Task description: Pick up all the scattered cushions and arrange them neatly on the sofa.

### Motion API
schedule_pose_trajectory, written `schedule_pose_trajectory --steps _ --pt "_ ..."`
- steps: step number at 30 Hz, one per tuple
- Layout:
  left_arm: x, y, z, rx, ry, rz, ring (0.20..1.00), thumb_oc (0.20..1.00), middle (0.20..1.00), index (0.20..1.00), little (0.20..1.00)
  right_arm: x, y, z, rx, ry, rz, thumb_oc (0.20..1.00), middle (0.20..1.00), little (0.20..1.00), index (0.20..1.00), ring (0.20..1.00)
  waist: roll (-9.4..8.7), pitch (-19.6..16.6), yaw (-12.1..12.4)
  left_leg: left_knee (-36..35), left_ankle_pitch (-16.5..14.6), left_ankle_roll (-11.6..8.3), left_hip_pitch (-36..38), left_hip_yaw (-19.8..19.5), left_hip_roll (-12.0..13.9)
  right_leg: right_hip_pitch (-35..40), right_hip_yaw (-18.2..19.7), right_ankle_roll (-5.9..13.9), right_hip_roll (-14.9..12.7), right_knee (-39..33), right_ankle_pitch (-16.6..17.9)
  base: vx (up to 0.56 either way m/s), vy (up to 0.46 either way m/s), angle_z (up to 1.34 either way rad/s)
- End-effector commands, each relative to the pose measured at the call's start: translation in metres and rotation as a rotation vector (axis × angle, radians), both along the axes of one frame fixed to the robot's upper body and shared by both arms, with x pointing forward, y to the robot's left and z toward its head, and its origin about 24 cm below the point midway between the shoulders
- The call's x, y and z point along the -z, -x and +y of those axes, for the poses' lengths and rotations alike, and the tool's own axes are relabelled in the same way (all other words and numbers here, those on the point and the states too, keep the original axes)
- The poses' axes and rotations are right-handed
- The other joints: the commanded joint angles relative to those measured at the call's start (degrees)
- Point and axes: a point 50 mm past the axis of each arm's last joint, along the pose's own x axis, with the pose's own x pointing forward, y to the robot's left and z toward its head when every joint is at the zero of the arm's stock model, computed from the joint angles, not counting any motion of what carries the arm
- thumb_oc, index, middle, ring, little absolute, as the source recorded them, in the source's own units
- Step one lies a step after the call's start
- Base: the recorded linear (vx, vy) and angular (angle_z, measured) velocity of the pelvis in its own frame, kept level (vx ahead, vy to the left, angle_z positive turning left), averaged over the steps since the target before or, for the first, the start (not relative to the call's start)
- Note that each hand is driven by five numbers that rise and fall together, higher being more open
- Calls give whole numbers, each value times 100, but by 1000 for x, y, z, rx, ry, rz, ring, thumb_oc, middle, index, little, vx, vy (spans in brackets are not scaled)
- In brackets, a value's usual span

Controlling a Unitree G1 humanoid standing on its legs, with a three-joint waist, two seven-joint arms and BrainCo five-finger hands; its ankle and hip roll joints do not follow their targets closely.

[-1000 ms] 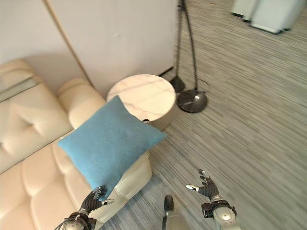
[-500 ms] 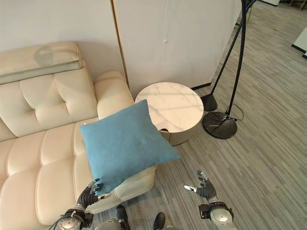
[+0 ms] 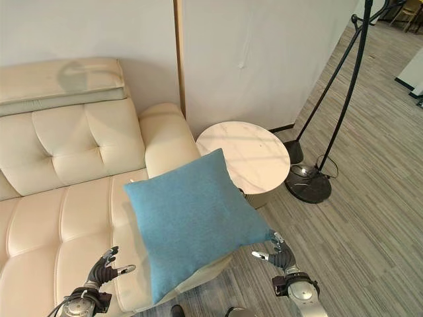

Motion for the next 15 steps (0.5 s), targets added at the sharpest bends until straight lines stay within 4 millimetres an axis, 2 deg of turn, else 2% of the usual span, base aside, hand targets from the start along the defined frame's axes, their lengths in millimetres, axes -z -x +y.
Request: schedule_pose_trajectory --steps 1,4,7,12,15 --pt "-15 -11 5 -27 10 -113 1000 1000 1000 1000 1000 -30 -18 -16 16 81 -152 1000 1000 1000 1000 1000 -81 74 -28 442 -417 -397 -115 -490 77 119 290 103 249 -428 626 100 -62 25" --pt "-23 -21 6 -10 -8 -153 1000 1000 1000 1000 1000 -43 -26 -22 0 131 -190 1000 1000 1000 1000 1000 -178 88 -45 529 -490 -426 -99 -697 3 117 446 176 261 -755 689 105 -69 40" --pt "-25 -26 6 6 -14 -156 1000 1000 1000 1000 1000 -50 -37 -20 -52 167 -203 1000 1000 1000 1000 1000 -283 45 58 590 -523 -487 -121 -793 -26 289 384 116 241 -916 745 76 -108 54" --pt "-27 -40 9 -10 -15 -161 1000 1000 1000 1000 1000 -51 -60 -5 -166 195 -170 1000 1000 1000 1000 1000 -354 -24 217 534 -481 -584 -169 -876 40 474 185 47 275 -1204 746 83 -131 16" --pt "-33 -56 9 1 -32 -177 1000 1000 1000 1000 1000 -61 -78 8 -240 236 -193 1000 1000 1000 1000 1000 -360 41 263 511 -439 -638 -255 -905 90 474 100 6 299 -1295 738 -9 -99 15"
